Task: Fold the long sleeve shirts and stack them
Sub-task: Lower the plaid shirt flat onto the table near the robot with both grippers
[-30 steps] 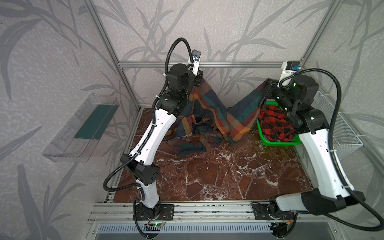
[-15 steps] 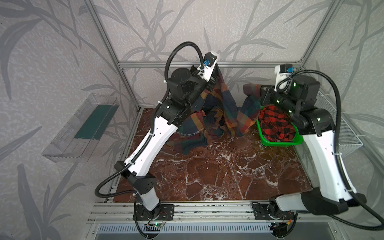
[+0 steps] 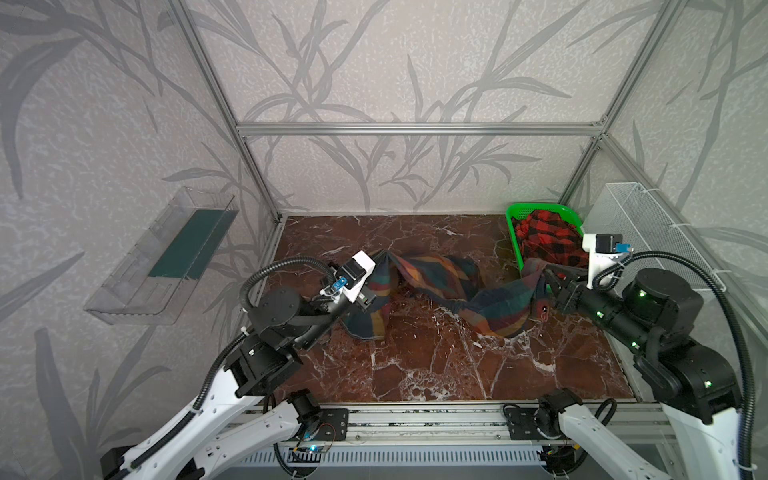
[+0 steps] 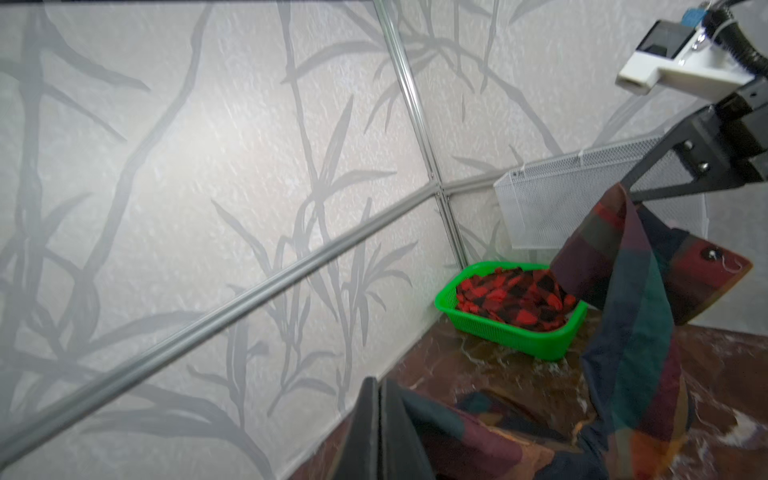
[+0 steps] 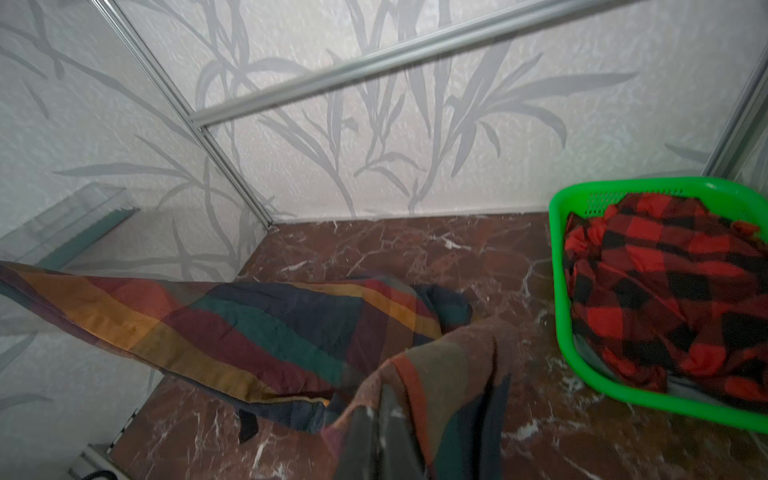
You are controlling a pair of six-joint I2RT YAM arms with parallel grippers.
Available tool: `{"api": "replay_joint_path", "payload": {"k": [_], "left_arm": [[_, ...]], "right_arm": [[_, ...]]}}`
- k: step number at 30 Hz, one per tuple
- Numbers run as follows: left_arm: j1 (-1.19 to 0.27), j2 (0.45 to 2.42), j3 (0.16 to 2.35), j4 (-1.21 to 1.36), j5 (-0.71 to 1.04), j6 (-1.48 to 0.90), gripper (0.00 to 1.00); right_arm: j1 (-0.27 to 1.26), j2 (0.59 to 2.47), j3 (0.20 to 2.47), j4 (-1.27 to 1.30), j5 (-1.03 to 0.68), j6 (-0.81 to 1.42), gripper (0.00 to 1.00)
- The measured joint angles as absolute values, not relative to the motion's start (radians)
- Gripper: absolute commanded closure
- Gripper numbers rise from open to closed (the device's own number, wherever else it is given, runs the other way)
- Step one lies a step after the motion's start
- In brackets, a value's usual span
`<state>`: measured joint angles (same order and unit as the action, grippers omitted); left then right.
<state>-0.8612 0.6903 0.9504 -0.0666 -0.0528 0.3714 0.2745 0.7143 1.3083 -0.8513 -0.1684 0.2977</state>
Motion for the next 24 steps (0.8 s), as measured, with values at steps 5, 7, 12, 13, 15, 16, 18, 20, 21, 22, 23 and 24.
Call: {"api": "replay_joint_path", "payload": {"k": [5,7,12,13,15,16,18,20,21,22,23,24], "left_arm": [[-0.947,0.56,0.723,-0.168,-0.11,0.237,1.0],[-0.999,0.518,0.661,-0.203,-0.153,0.198,0.98],[-1.125,0.422,0.607,-0.296,-0.275,0.089,0.83],[-1.141,0.417,0.607,-0.302,-0.294,0.075,0.79],[-1.176,0.422,0.612,-0.333,-0.342,0.043,0.75],[-1.188,0.427,0.616,-0.351,-0.363,0.033,0.72],[-1.205,0.435,0.636,-0.4,-0.402,0.022,0.58],[-1.206,0.436,0.66,-0.429,-0.44,0.02,0.48],[-1.206,0.434,0.673,-0.441,-0.461,0.027,0.43],[-1.206,0.432,0.681,-0.443,-0.478,0.029,0.39],[-1.206,0.432,0.689,-0.443,-0.503,0.037,0.36],[-1.206,0.437,0.695,-0.443,-0.526,0.044,0.32]], "right_arm": [[0.274,0.664,1.227,-0.974,-0.209,0.276,1.0],[0.274,0.649,1.193,-0.998,-0.221,0.268,1.0],[0.274,0.617,1.062,-1.05,-0.271,0.258,0.96],[0.275,0.622,1.043,-1.056,-0.281,0.257,0.91],[0.275,0.64,1.015,-1.068,-0.288,0.253,0.79],[0.275,0.649,1.009,-1.074,-0.285,0.248,0.72],[0.275,0.661,1.007,-1.073,-0.268,0.234,0.64],[0.275,0.666,1.007,-1.067,-0.257,0.221,0.58],[0.275,0.672,1.009,-1.063,-0.25,0.216,0.53],[0.275,0.681,1.013,-1.057,-0.247,0.212,0.47],[0.275,0.698,1.015,-1.04,-0.247,0.213,0.42],[0.275,0.718,1.015,-1.015,-0.249,0.213,0.38]]}}
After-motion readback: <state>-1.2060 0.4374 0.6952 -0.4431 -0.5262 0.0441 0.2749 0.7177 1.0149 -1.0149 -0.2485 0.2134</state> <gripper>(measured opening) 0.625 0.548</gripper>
